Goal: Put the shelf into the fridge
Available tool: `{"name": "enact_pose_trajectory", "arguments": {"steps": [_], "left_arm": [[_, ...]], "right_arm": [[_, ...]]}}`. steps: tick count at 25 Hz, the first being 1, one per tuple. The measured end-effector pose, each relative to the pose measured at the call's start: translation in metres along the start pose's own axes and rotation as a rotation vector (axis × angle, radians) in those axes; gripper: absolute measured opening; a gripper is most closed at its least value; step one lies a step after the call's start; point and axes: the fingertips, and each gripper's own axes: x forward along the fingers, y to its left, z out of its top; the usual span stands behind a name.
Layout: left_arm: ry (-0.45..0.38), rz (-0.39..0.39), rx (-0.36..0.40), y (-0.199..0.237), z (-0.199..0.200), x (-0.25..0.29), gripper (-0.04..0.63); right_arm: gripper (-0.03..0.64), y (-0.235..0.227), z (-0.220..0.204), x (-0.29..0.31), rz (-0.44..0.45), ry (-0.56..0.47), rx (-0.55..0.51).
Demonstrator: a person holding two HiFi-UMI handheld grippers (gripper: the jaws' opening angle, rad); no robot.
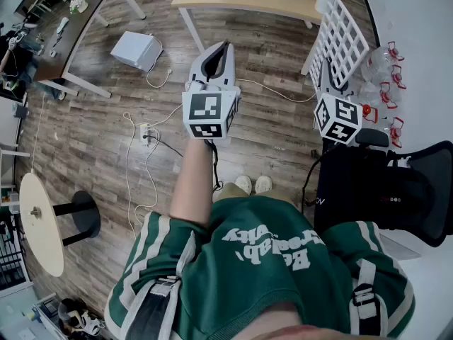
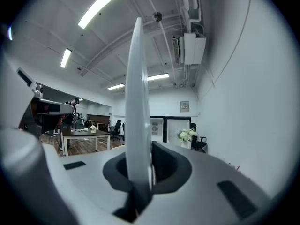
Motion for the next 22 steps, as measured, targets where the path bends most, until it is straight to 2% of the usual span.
{"name": "enact_pose_trajectory", "arguments": {"steps": [10,14,22], "left_arm": [[0.013,-0.011,0.001,0.036,-0.013,-0.04,0.0],[0.01,-0.016,-0.001,0.047,-0.019,-0.054,0.002],[0.006,-0.008,-0.01,0.065,-0.02,-0.071,0.0]], "right_arm": [[0.032,0.049,0.005,-0.018,-0.015,-0.02,-0.005],[0.031,0.067,0.007,-0.028,0.004,-0.061,0.003],[0.031,0.092,0.011,-0.033,0.022,-0.07,0.002]]}}
